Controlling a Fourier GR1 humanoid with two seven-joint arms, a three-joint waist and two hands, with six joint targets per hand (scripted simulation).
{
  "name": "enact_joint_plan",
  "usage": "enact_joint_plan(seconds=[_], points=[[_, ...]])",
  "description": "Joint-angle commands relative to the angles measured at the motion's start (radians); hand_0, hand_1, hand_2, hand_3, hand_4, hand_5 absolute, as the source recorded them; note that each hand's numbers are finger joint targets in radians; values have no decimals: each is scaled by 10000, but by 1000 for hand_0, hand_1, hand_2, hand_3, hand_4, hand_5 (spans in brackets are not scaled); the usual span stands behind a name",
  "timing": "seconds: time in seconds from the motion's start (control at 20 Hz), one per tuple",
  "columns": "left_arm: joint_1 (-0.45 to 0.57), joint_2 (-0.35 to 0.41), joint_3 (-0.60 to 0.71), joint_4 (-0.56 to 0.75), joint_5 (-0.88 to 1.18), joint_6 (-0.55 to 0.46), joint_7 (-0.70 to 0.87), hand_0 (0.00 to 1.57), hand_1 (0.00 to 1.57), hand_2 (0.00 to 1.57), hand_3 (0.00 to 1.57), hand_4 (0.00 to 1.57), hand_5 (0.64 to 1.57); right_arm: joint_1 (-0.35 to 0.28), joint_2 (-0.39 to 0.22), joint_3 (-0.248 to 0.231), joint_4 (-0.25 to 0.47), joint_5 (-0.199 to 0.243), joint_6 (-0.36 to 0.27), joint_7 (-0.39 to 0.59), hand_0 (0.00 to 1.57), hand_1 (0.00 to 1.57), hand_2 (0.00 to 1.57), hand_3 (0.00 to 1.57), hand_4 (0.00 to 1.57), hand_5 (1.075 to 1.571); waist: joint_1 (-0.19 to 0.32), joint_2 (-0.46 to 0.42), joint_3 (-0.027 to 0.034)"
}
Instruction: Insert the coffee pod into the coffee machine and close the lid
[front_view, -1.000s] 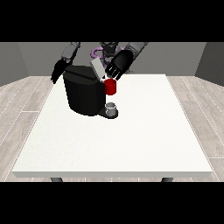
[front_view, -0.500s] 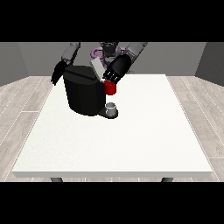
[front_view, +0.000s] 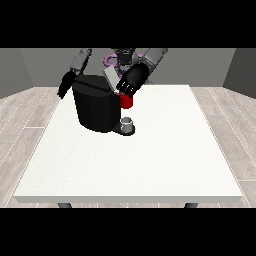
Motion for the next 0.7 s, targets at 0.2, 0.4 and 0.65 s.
enact_joint_plan(seconds=[0.2, 0.4, 0.65], points=[[-348, -475, -104, -109, -116, 265, 282, 1202, 1202, 1218, 1176, 360, 1571, -61, -152, -83, 556, 24, 133, -258, 0, 0, 0, 0, 0, 1571, 112, 2, 4], [63, 5, -188, -89, -416, 704, -264, 1269, 1269, 1275, 1176, 171, 1571, 148, -154, -263, 200, -272, 206, -450, 0, 0, 0, 0, 0, 1571, 27, 15, 2], [-143, 432, -624, 41, -1000, 590, -452, 1210, 1210, 1220, 1093, 0, 1571, -293, -185, -262, 139, -104, -10, -32, 0, 0, 0, 0, 0, 1571, 31, 189, 1]])
